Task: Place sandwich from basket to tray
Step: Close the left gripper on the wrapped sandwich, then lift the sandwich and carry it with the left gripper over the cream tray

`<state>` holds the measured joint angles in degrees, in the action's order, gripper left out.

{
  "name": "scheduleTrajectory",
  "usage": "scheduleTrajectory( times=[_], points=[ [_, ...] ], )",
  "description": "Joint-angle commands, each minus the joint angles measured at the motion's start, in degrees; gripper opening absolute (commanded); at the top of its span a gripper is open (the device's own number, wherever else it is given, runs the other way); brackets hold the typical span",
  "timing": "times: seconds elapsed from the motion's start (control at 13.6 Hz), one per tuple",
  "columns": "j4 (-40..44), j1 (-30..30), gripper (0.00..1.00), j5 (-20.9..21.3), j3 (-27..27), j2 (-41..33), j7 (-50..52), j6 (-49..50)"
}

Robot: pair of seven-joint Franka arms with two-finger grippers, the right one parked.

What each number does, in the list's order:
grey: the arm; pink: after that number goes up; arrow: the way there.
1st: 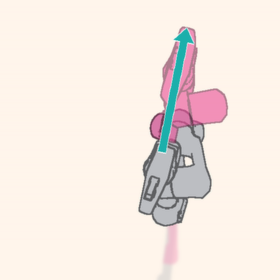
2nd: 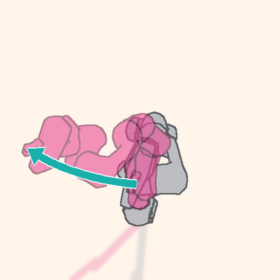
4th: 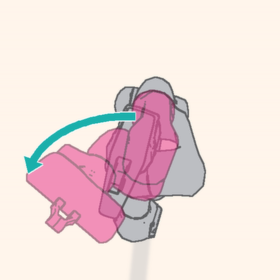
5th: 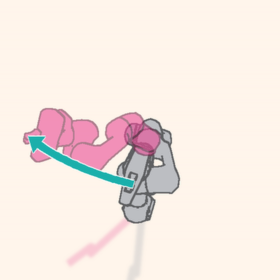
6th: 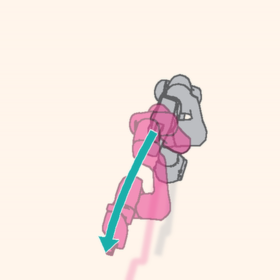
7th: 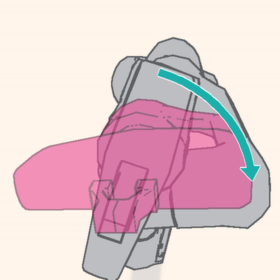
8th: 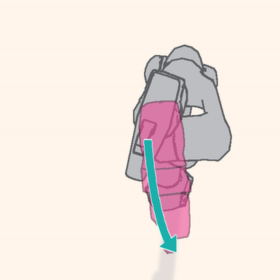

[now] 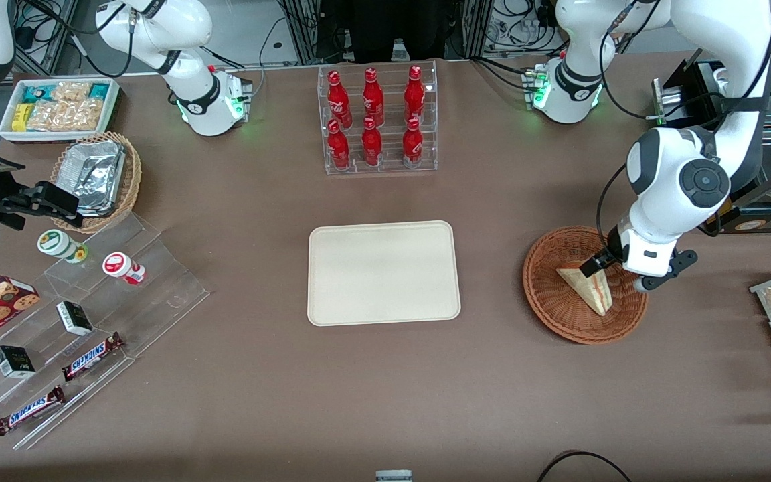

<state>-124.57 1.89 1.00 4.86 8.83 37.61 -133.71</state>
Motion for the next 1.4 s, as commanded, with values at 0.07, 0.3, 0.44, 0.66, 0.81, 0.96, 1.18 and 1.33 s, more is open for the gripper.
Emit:
scheduleTrajectory(
  times=[0.07,0.3,0.44,0.66,0.81,0.96,1.18,1.33],
  points=[
    [-0.6,-0.2,1.0,0.1,0.1,2.2,1.5,-2.5],
    [-0.6,-0.2,1.0,0.1,0.1,5.7,1.5,-6.3],
    [-0.6,-0.2,1.0,0.1,0.1,7.1,1.5,-7.8],
    [-0.6,-0.3,0.77,0.1,0.1,7.8,1.8,-7.9],
    [-0.6,-0.3,0.02,0.1,0.1,7.7,3.3,-7.2],
    [-0.5,-0.3,0.0,0.1,0.1,7.3,3.0,-5.1],
    [2.7,0.1,0.0,0.4,0.2,5.7,1.9,1.6],
    [8.3,0.6,0.0,0.7,0.8,5.6,1.9,9.4]
  ],
)
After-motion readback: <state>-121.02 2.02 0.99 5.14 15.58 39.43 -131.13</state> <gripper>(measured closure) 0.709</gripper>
